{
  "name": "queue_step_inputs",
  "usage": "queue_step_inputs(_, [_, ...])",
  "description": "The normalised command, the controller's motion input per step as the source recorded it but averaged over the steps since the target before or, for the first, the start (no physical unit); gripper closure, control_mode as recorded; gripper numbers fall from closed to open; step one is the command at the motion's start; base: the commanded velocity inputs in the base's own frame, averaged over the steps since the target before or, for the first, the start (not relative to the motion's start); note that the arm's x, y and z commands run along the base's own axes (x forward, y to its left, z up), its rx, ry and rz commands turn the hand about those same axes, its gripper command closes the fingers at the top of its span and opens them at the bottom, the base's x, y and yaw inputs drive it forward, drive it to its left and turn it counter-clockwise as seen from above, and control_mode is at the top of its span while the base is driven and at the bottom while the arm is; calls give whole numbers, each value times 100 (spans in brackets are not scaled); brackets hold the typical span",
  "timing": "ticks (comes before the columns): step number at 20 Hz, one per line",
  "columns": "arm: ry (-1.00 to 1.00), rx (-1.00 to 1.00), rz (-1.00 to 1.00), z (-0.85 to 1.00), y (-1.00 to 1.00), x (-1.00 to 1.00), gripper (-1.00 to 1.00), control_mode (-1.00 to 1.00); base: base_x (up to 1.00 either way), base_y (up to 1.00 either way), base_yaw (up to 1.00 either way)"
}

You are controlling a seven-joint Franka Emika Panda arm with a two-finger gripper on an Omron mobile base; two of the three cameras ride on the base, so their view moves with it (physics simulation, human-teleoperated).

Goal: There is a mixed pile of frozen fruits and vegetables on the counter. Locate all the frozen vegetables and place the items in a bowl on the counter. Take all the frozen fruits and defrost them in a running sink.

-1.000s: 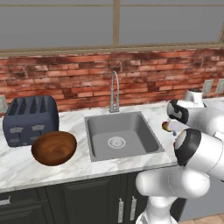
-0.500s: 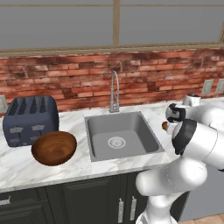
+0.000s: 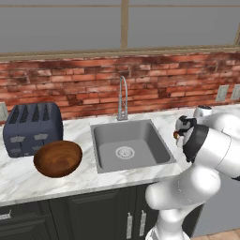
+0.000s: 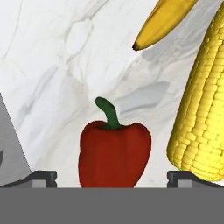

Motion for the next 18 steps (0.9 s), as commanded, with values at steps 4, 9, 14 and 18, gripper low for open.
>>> queue_step_inputs(4, [-1,0,-3,-30,-3,4,-100,-100,0,0,0])
queue_step_inputs(9, [-2,2,0,-19,-4,8,-100,-100,0,0,0])
queue_step_inputs(14, [0,1,0,-14,0,2,100,-100,0,0,0])
queue_step_inputs(18, [0,1,0,-13,0,0,100,-100,0,0,0])
